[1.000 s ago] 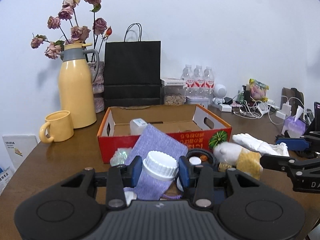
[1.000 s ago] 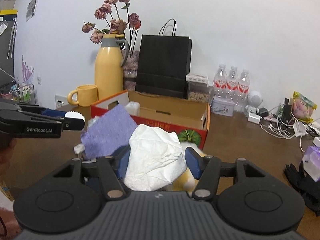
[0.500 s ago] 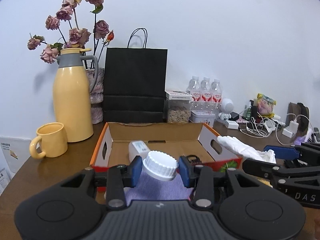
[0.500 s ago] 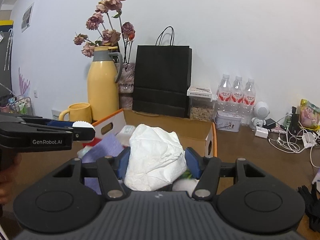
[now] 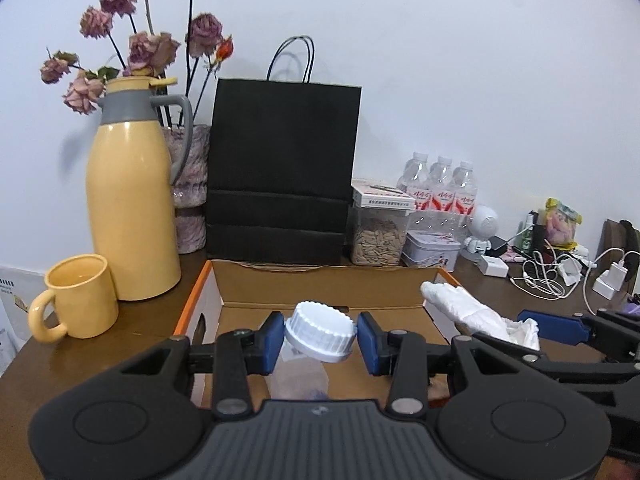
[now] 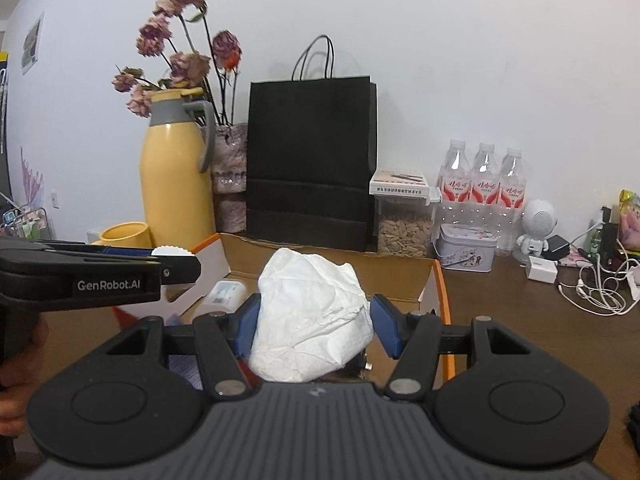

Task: Organize objects
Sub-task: 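Carry the tissue packet and lid into the cardboard box and open both tools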

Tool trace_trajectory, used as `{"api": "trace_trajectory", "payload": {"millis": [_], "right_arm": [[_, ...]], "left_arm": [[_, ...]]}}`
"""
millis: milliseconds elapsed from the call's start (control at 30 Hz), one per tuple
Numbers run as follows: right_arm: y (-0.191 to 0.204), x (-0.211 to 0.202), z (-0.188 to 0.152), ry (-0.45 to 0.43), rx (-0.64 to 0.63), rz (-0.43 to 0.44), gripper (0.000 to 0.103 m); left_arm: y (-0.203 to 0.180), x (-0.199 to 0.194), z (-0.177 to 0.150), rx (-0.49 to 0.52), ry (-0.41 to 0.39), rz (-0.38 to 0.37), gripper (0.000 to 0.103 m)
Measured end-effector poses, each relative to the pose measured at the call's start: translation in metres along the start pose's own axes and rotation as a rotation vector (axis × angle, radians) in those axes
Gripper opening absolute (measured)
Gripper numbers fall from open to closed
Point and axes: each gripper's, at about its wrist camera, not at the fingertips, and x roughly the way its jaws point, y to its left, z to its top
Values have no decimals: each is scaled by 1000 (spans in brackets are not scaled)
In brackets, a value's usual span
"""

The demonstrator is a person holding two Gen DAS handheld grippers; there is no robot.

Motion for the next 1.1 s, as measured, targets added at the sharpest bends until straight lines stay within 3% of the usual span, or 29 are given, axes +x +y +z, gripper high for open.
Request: {"api": "trace_trajectory", "payload": {"millis": [367,600,667,767,800,867,900,933,1100], "right_arm": [[-6,66,4,68,-11,-39,60],[-10,86,2,105,-15,-44,61],[-10,88,1,115,-14,-41,62],[-11,91,0,132,-10,-44,71],[-11,91,0,138,-9,-46,80],[-11,92,-1,146,-10,-53,98],[-11,92,-2,143,-9,-59,103],[-11,92,-2,142,-9,-63,103],[-13,92,-1,143,2,-68,103]], "left_arm": [[2,66,17,-15,55,15,39],[2,85,16,4,75,20,39],[1,86,15,11,76,20,39],[0,88,13,23,84,25,39],[-1,89,13,22,84,27,45],[0,89,12,16,83,32,75],[0,89,13,15,82,41,97],[0,88,13,14,75,52,103],[2,87,13,9,73,77,103]]}}
